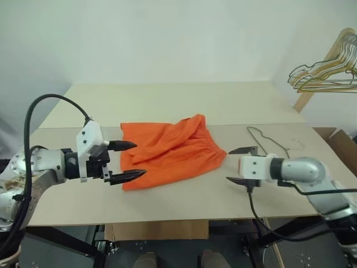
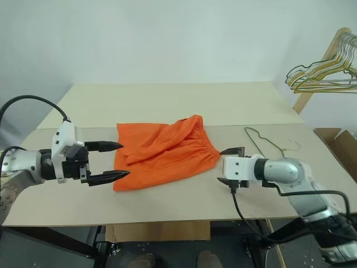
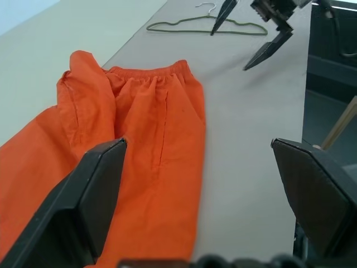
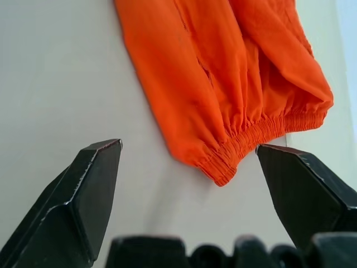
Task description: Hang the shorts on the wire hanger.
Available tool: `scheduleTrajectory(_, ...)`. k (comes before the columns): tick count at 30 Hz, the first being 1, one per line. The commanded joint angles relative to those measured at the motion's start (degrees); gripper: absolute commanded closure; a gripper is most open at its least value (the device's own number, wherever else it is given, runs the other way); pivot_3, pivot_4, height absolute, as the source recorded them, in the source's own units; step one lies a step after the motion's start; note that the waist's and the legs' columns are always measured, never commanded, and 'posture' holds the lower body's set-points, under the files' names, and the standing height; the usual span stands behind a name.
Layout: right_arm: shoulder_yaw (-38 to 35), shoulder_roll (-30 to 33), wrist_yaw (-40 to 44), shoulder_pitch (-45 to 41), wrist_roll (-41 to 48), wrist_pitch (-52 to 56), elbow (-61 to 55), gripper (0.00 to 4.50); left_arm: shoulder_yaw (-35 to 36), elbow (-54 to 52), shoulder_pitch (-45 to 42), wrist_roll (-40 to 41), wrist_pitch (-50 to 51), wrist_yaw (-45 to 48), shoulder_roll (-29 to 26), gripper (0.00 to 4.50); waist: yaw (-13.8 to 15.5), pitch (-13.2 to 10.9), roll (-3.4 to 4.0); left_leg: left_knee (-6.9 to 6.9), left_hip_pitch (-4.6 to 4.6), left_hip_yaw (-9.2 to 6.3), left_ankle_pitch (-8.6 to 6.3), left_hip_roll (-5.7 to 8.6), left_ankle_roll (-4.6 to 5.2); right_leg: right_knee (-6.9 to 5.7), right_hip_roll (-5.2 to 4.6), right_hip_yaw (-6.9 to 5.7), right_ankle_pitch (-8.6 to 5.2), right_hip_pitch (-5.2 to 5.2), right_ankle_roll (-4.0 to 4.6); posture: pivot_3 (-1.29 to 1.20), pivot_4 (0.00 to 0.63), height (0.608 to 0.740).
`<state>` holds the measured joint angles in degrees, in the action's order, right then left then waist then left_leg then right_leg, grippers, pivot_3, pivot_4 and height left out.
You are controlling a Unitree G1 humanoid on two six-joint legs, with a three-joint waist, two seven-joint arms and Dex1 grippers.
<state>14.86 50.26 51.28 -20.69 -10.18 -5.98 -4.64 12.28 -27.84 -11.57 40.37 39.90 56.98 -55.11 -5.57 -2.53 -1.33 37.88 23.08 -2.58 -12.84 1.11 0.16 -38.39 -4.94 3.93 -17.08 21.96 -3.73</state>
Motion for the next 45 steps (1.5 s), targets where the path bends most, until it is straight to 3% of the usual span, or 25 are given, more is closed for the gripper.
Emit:
scheduleTrajectory(1, 4.01, -2.04, -5.95, -5.81, -10.40, -7.66, 8.50, 0.03, 0.23, -0.65, -1.36, -0.26, -0.95, -0.24, -0.15, 0.00, -0.31, 0.00, 0.00, 0.00, -0.01, 0.00, 0.00, 0.01, 0.00, -0.01, 0.00, 0.00, 0.00, 0.00, 0.00, -0.11, 0.000, 0.740)
scheduleTrajectory(10, 11.68, -6.62, -20.12, -16.08, -27.22, -19.75, 27.56, 0.03, 1.44, -1.29, -0.98, 0.39, -0.73, -0.61, -0.10, 0.00, -1.66, 0.00, 0.01, 0.00, -0.01, -0.04, 0.00, 0.04, -0.01, -0.08, -0.01, 0.02, 0.00, 0.05, 0.01, -0.09, 0.000, 0.740)
scheduleTrajectory(17, 16.23, -11.53, -30.15, -22.00, -35.88, -22.02, 39.29, 0.03, 1.68, -1.81, -0.89, 0.32, -0.90, -1.37, 0.20, 0.00, -3.10, 0.01, 0.01, -0.01, -0.17, -0.09, 0.01, 0.04, -0.02, -0.15, 0.05, 0.05, 0.00, -0.08, 0.01, -0.07, 0.000, 0.740)
scheduleTrajectory(25, 18.22, -15.39, -33.97, -25.57, -37.15, -25.40, 44.46, 0.03, 1.86, -1.97, -0.49, 0.23, -1.32, -1.81, 0.40, 0.00, -3.92, 0.01, 0.01, -0.19, -1.07, -0.20, -0.04, -0.01, -0.05, 0.25, 0.14, 0.01, -0.02, -1.11, 0.04, -0.06, 0.000, 0.740)
scheduleTrajectory(37, 19.19, -17.38, -34.21, -27.92, -37.96, -28.03, 47.44, 0.03, 2.93, -2.81, 1.04, 0.35, -1.82, -2.52, 0.64, 0.00, -4.41, 0.01, 0.01, -0.19, -1.14, -0.25, -0.07, -0.06, -0.07, 0.26, 0.19, 0.00, -0.02, -1.19, 0.05, -0.04, 0.000, 0.740)
scheduleTrajectory(40, 19.53, -17.34, -33.23, -28.39, -37.85, -29.08, 48.22, 0.64, 3.22, -3.02, 1.51, 0.32, -1.85, -2.74, 0.62, 0.00, -4.39, 0.01, 0.02, -0.20, -1.14, -0.26, -0.07, -0.06, -0.08, 0.27, 0.19, 0.00, -0.03, -1.19, 0.05, -0.04, 0.000, 0.740)
scheduleTrajectory(45, 19.78, -17.51, -33.30, -28.48, -37.58, -29.88, 49.20, 2.48, 3.47, -3.33, 2.43, 0.12, -1.97, -2.86, 0.63, 0.00, -4.12, 0.01, 0.02, -0.21, -1.13, -0.26, -0.07, -0.04, -0.08, 0.28, 0.18, 0.00, -0.03, -1.19, 0.05, -0.03, 0.000, 0.740)
